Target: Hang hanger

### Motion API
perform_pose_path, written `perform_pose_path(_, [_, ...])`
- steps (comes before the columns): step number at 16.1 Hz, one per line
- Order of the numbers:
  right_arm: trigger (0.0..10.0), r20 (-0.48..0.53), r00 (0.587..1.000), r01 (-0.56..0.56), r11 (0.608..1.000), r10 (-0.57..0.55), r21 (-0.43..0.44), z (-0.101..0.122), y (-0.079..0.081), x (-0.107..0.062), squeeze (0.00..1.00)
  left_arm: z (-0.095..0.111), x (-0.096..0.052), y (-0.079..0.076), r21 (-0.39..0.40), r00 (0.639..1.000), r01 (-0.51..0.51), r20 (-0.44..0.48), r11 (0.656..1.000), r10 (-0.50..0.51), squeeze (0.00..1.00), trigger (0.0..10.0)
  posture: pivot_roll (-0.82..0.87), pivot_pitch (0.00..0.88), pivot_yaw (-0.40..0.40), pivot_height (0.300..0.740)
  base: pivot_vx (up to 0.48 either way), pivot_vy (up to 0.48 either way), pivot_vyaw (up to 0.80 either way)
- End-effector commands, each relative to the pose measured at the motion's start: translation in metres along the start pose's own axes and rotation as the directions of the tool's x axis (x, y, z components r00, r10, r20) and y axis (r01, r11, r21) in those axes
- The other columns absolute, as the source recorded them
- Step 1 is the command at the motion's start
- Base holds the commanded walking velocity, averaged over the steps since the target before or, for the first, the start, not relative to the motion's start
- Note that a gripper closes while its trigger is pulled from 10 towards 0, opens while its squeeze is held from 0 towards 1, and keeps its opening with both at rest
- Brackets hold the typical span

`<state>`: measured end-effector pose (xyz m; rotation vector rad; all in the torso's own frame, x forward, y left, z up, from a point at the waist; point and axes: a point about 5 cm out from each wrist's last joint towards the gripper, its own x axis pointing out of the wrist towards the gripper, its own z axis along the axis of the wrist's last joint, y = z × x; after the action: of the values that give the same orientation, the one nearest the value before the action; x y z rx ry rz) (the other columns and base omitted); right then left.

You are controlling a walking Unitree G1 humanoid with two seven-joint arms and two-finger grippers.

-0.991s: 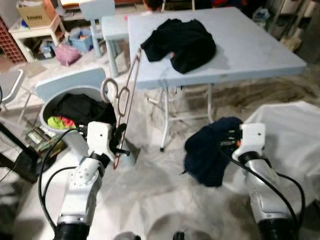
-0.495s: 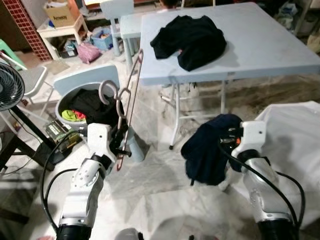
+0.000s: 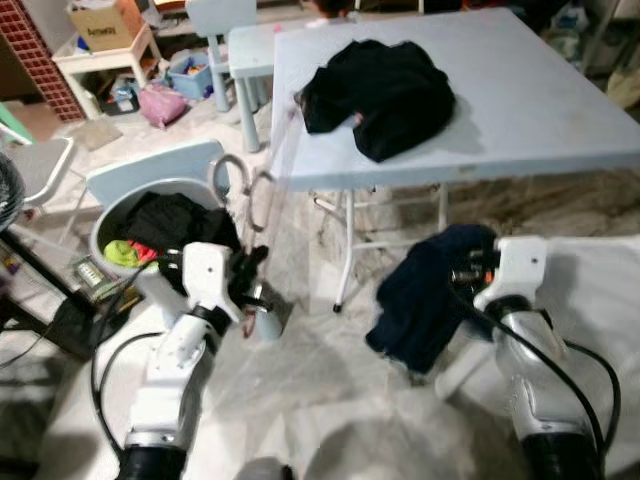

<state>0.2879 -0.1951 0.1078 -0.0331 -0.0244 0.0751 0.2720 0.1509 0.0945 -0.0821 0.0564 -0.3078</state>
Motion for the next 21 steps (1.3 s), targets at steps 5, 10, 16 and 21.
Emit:
perform_pose_path(5, [10.0, 0.076, 0.997, -0.008, 0.999, 0.011, -0.041, 0.017, -0.002, 0.006, 0.0, 0.011, 0.003, -0.001, 0.007, 0.999, -0.003, 0.045, 1.0, 0.003, 0.0, 10.0, -0.07, 0.009, 0.063, 0.74, 0.447, 0.0, 0.0])
perform_pose_path(10, [10.0, 0.207, 0.973, -0.086, 0.992, 0.103, -0.088, 0.054, 0.003, 0.021, 0.0, 0.014, 0.005, -0.002, 0.003, 0.998, -0.002, 0.061, 1.0, 0.002, 0.0, 10.0, -0.07, 0.01, 0.064, 0.74, 0.445, 0.0, 0.0])
perform_pose_path(16, [10.0, 0.3, 0.945, -0.109, 0.99, 0.13, -0.086, 0.084, 0.009, 0.036, 0.0, 0.02, 0.006, 0.0, 0.009, 0.996, -0.018, 0.087, 1.0, 0.017, 0.0, 10.0, -0.06, 0.01, 0.059, 0.74, 0.43, 0.0, 0.52])
perform_pose_path(21, [10.0, 0.328, 0.934, -0.122, 0.989, 0.144, -0.087, 0.092, 0.014, 0.044, 0.0, 0.02, 0.006, -0.003, 0.01, 0.996, -0.005, 0.085, 1.0, 0.004, 0.0, 10.0, -0.06, 0.011, 0.06, 0.74, 0.469, 0.0, 0.48])
